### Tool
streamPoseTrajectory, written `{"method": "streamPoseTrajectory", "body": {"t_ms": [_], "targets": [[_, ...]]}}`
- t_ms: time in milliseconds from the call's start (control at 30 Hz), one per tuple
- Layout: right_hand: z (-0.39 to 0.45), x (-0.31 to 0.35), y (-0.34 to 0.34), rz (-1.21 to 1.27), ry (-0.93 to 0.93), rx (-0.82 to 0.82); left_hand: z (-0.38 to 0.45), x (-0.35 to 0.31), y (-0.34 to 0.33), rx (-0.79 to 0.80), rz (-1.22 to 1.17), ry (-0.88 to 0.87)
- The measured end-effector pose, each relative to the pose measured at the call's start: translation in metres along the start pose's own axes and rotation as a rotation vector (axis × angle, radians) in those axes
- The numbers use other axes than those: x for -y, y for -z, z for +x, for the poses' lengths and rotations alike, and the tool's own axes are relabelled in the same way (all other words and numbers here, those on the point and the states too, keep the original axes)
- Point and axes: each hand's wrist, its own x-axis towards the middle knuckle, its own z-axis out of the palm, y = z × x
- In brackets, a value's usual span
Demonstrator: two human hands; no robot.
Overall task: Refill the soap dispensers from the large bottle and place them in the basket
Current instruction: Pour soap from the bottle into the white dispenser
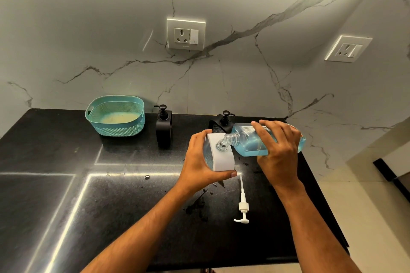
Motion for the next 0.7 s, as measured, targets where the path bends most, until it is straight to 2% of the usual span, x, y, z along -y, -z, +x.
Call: {"method": "streamPoseTrajectory", "body": {"t_ms": [700], "targets": [[0.0007,-0.0021,-0.0018,-0.007,0.000,0.016,0.0006,-0.0009,0.0001,-0.006,0.001,-0.001]]}}
